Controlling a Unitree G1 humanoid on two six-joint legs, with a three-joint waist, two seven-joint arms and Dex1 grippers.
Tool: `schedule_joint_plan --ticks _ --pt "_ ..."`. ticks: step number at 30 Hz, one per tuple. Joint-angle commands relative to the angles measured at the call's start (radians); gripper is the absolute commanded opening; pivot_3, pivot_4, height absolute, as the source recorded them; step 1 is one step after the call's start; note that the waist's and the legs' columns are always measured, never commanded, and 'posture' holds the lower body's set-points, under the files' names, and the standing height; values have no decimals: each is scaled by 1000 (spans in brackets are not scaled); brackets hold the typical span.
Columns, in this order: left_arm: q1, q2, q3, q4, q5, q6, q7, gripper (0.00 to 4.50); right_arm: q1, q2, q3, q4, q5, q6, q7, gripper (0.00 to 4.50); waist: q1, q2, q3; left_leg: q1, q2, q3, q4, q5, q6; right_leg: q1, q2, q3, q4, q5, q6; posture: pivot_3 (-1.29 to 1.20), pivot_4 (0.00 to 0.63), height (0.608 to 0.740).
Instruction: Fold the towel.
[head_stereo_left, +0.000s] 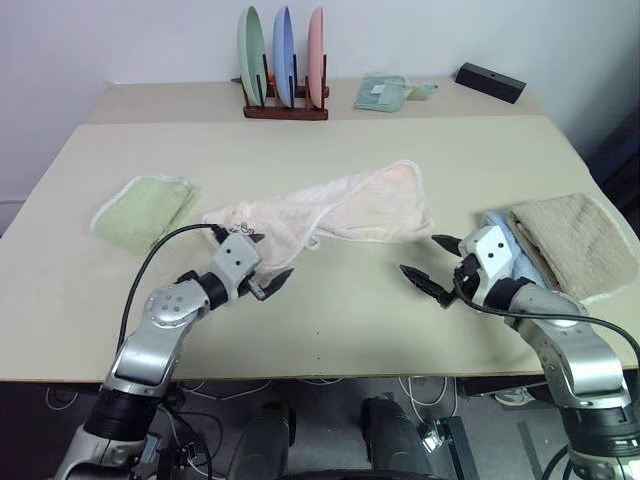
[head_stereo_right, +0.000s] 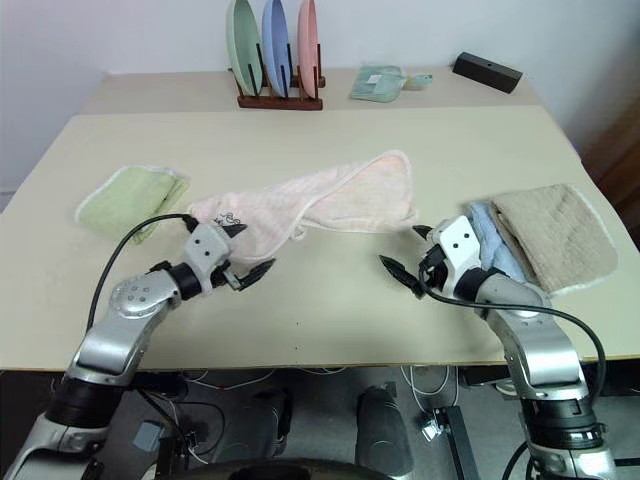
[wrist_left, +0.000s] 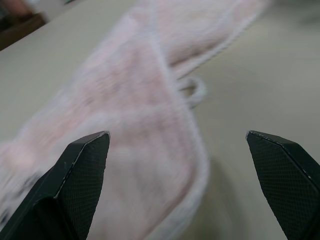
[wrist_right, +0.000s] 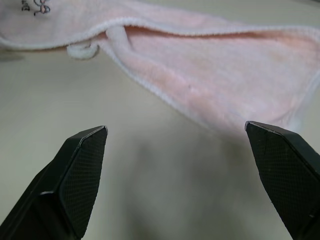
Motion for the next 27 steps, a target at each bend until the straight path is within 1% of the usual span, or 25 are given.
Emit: schedule_joint_plan --ticks 1,3,5,9,13,16,17,19,22,26,27 --pt "-38 45 -68 10 68 -4 -59 4468 19 5 -11 -46 -9 -16 -19 4500 -4 0 0 0 0 0 0 0 0 0 0 0 0 0 0 0 150 740" --pt "-49 67 -95 20 109 10 -64 4468 17 13 -1 -54 -15 -15 -34 4500 -9 0 0 1 0 0 0 0 0 0 0 0 0 0 0 0 150 740" --pt "-57 64 -88 24 120 41 -49 4468 13 17 3 -59 -16 -10 -41 4500 -6 0 0 1 0 0 -1 0 0 0 0 0 1 0 0 0 150 740" --pt "-37 82 -39 -11 99 149 -37 4468 12 14 6 -52 -19 -16 -44 4500 -7 0 0 1 0 0 0 0 0 0 0 0 1 0 0 0 150 740" --pt "-22 96 -15 6 104 189 -23 4468 8 16 18 -49 -25 -17 -48 4500 -9 0 0 2 0 0 -1 0 0 0 0 0 1 0 0 0 150 740" --pt "-27 76 11 14 78 239 -8 4468 -1 19 26 -47 -30 -17 -49 4500 -8 0 0 2 0 0 0 0 0 0 0 0 1 0 0 0 150 740" --pt "-28 71 16 15 67 246 -9 4234 -5 21 28 -44 -31 -17 -50 4500 -8 0 0 2 0 0 0 0 0 0 0 0 1 0 0 0 150 740" --pt "-28 71 14 12 59 245 -15 3627 -12 23 33 -39 -35 -19 -50 4500 -8 0 0 2 0 0 0 0 0 0 0 0 1 0 0 0 150 740" --pt "-18 69 17 7 53 248 -4 2172 -19 26 34 -41 -40 -17 -52 4500 -7 0 0 2 0 0 0 0 0 0 0 0 1 0 0 0 150 740" --pt "-12 71 39 21 52 233 17 41 -12 24 30 -44 -41 -20 -51 4500 -8 0 0 2 0 0 0 0 0 0 0 0 1 0 0 0 150 740" --pt "-15 74 45 27 53 224 23 14 -11 24 30 -45 -42 -21 -52 4500 -7 0 0 2 0 0 0 0 0 0 0 0 1 0 0 0 150 740"
